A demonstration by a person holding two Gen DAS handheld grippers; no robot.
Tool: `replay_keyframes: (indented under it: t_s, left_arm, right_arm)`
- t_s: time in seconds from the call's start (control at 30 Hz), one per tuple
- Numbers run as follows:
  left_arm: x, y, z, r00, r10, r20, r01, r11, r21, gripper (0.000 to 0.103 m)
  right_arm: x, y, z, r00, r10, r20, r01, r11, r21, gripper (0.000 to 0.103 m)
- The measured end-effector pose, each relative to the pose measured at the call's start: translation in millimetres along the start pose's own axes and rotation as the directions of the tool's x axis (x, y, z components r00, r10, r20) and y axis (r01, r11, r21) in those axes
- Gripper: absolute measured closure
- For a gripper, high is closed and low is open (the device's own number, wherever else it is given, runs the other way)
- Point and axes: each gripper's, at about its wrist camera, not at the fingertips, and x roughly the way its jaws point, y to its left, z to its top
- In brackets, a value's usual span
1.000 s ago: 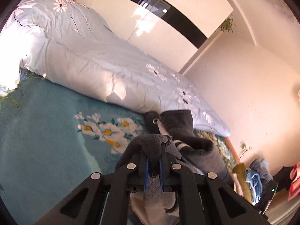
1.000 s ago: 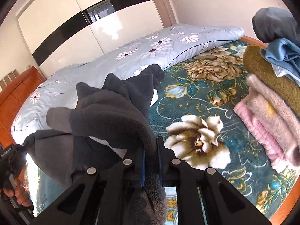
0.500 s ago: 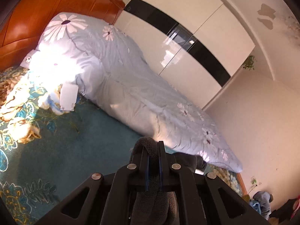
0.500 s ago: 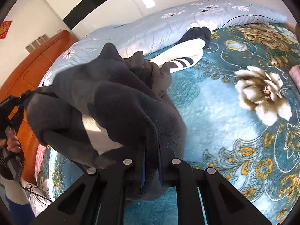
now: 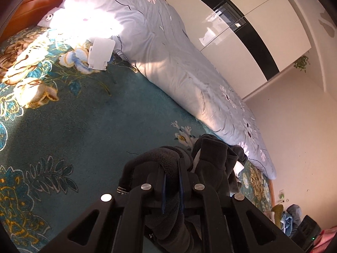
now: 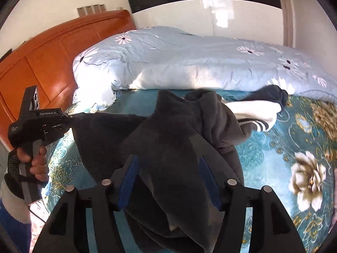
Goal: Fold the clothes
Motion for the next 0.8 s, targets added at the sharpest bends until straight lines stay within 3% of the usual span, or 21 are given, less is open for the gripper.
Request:
replay_keyframes:
  t_s: [0.17, 0.3, 0.47, 0.53, 0.57, 0.6, 0.67, 0.8]
  left_arm:
    - [-0.5, 2.5, -2.6, 1.000, -0.008, -0.024, 0.007, 1.000, -0.004, 0.092]
    - [-2.3, 2.9, -3.7, 0.999, -0.004, -0.034, 0.004, 1.000, 0.002, 0.091]
    - [-0.7, 5.5, -5.7, 0.999, 0.010, -0.052, -0.010, 1.000, -0.005, 0.091]
    - [-0.8, 5.0, -6.3, 0.998, 0.013, -0.053, -0.013, 1.000, -0.001, 0.091]
    - [-0.7, 4.4, -6.2, 0.998, 0.017, -0.055, -0.017, 1.000, 0.003, 0.091]
    - [-0.6, 3.9, -6.1, 0.998, 0.020, -0.056, -0.020, 1.000, 0.007, 0.091]
    - [0.0, 4.0, -6.4, 0.998, 0.023, -0.058, -0.022, 1.000, 0.008, 0.091]
    - [1.7, 4.9, -6.8, 0.998, 0.025, -0.065, -0.025, 1.000, 0.008, 0.090]
  right_arm:
    - [43.6, 34.6, -0.6, 0.993, 0.036, -0.110, -0.048, 0.992, -0.113, 0.036]
    - [82.5, 55.9, -15.3, 0.981, -0.040, -0.192, -0.006, 0.973, -0.231, 0.036]
    - [108.8, 62.0, -20.2, 0.964, -0.152, -0.217, 0.084, 0.952, -0.293, 0.037]
    - [109.1, 54.7, -15.9, 0.963, -0.174, -0.208, 0.117, 0.959, -0.260, 0.059]
    - [105.3, 46.3, -12.3, 0.967, -0.155, -0.205, 0.111, 0.971, -0.211, 0.075]
    - [101.3, 37.5, -8.6, 0.970, -0.134, -0.201, 0.102, 0.982, -0.161, 0.082]
    - [88.9, 16.2, -0.9, 0.980, -0.095, -0.175, 0.087, 0.995, -0.052, 0.092]
    - [40.7, -44.1, 14.0, 0.992, -0.113, -0.051, 0.120, 0.982, 0.148, 0.093]
